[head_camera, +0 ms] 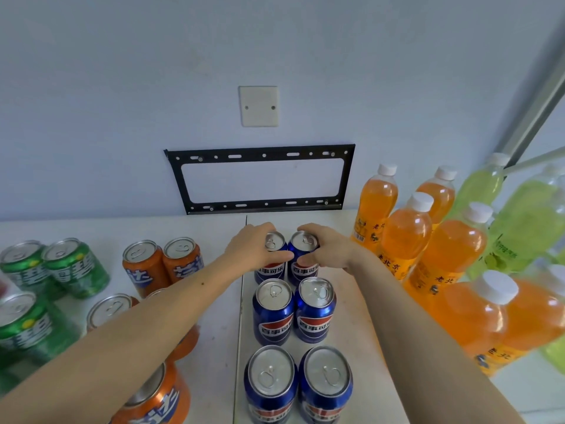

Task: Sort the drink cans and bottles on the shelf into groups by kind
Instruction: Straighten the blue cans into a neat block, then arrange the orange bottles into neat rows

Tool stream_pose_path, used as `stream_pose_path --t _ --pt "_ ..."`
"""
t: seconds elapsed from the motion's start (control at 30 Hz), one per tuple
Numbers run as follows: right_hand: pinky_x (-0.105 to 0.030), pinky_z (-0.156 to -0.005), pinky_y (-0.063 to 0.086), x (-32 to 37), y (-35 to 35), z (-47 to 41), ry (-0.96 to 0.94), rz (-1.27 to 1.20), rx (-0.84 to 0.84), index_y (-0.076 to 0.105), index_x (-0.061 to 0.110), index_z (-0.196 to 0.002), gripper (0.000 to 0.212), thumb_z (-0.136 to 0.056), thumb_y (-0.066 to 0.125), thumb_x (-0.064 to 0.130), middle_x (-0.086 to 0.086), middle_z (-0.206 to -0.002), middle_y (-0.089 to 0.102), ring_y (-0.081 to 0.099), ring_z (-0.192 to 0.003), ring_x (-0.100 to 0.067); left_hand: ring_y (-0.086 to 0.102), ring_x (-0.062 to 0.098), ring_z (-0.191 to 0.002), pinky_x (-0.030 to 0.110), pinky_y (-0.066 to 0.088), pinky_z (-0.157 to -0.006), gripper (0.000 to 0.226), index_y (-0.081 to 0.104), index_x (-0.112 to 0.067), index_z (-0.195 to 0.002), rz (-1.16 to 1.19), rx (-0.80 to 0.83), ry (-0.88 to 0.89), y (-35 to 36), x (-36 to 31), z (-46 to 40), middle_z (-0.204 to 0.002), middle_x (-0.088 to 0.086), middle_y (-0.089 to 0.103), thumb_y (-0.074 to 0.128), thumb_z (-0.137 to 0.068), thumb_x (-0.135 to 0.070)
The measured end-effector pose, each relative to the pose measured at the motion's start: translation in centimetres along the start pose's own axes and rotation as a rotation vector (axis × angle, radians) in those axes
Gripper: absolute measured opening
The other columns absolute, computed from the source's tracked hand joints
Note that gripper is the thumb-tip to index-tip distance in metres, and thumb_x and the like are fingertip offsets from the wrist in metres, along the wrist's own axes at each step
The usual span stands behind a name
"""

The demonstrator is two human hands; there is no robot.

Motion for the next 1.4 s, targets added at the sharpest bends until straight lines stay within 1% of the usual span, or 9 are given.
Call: stream_pose_path --t 0.17,0.27,0.37,0.63,0.77,0.93,1.03,1.23,1.4 --pt "-0.045 -0.105 0.045 -0.4 0.1 0.0 0.023 -0.053 0.006 0.030 0.023 -0.148 0.081 -0.081 0.073 0.015 -0.007 -0.150 0.039 0.043 -0.132 -0.026 0.056 0.022 -0.108 0.036 0.050 -0.085 0.082 0.043 -0.027 -0.135 -0.080 0.068 0.001 -0.2 0.2 -0.1 -0.126 0.006 0.054 0.069 -0.069 -0.069" --pt "-0.038 -0.095 0.050 -0.7 0.3 0.1 0.038 -0.094 -0.054 0.032 0.021 -0.146 0.076 -0.083 0.073 0.025 -0.005 -0.141 0.047 0.050 -0.120 -0.022 0.051 0.023 -0.122 0.033 0.046 -0.094 0.092 0.036 -0.026 -0.142 0.019 0.190 0.056 -0.5 0.6 0.1 -0.138 0.003 0.050 0.083 -0.065 -0.049" --pt "-0.039 -0.091 0.053 -0.6 0.5 0.0 0.031 -0.066 -0.084 0.039 0.021 -0.140 0.067 -0.083 0.073 0.030 -0.004 -0.134 0.053 0.052 -0.110 -0.018 0.057 0.019 -0.111 0.029 0.050 -0.087 0.081 0.044 -0.024 -0.128 0.051 0.190 0.082 -0.2 0.7 0.2 -0.127 0.000 0.059 0.089 -0.061 -0.035" --pt "-0.039 -0.091 0.053 -0.6 0.6 -0.1 0.050 -0.047 -0.060 0.039 0.022 -0.138 0.065 -0.083 0.073 0.028 -0.004 -0.132 0.054 0.052 -0.110 -0.019 0.059 0.021 -0.108 0.034 0.053 -0.088 0.080 0.043 -0.022 -0.125 0.017 0.176 0.089 0.2 0.4 -0.1 -0.125 0.003 0.060 0.089 -0.061 -0.034" --pt "-0.038 -0.099 0.046 0.4 0.3 1.3 0.055 0.025 -0.084 0.028 0.022 -0.148 0.079 -0.084 0.073 0.031 -0.008 -0.146 0.046 0.049 -0.127 -0.025 0.055 0.023 -0.117 0.031 0.049 -0.091 0.091 0.036 -0.021 -0.136 -0.018 0.220 0.078 -0.3 0.1 0.3 -0.135 0.005 0.055 0.088 -0.063 -0.037" --pt "-0.038 -0.104 0.044 4.5 -4.1 7.1 -0.082 0.141 -0.275 0.034 0.022 -0.147 0.080 -0.081 0.075 0.039 -0.002 -0.149 0.043 0.045 -0.133 -0.021 0.038 0.023 -0.138 0.036 0.037 -0.107 0.110 0.015 -0.021 -0.153 -0.118 0.176 0.185 -4.6 -3.5 1.8 -0.156 0.004 0.031 0.083 -0.069 -0.043" --pt "-0.028 -0.096 0.047 6.6 -7.6 12.5 -0.177 0.175 -0.395 0.045 0.025 -0.140 0.070 -0.080 0.074 0.044 0.006 -0.142 0.050 0.050 -0.126 -0.011 0.035 0.022 -0.139 0.038 0.036 -0.109 0.106 0.016 -0.023 -0.153 -0.143 0.115 0.312 -7.3 -7.8 3.3 -0.157 0.002 0.029 0.079 -0.071 -0.048" --pt "-0.033 -0.094 0.053 4.6 -13.4 23.4 -0.194 0.079 -0.644 0.062 0.026 -0.124 0.053 -0.076 0.078 0.041 0.012 -0.120 0.064 0.060 -0.112 -0.003 0.035 0.014 -0.138 0.023 0.030 -0.102 0.101 0.022 -0.024 -0.151 -0.006 0.182 0.594 -5.3 -16.7 8.8 -0.154 -0.004 0.033 0.080 -0.071 -0.046" --pt "-0.038 -0.103 0.046 -2.6 -15.6 27.9 -0.095 -0.016 -0.745 0.053 0.027 -0.134 0.084 -0.061 0.073 0.062 0.012 -0.129 0.059 0.054 -0.121 -0.007 0.033 0.015 -0.140 0.027 0.030 -0.107 0.112 0.014 -0.023 -0.152 0.113 0.321 0.576 1.1 -20.4 12.1 -0.156 -0.003 0.029 0.083 -0.067 -0.046"
Point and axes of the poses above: each hand's wrist, its own z-axis away from the middle knuckle, its own y-axis out of the palm, x = y × z, the point moved 4 cm from there along -z, towards the middle knuckle
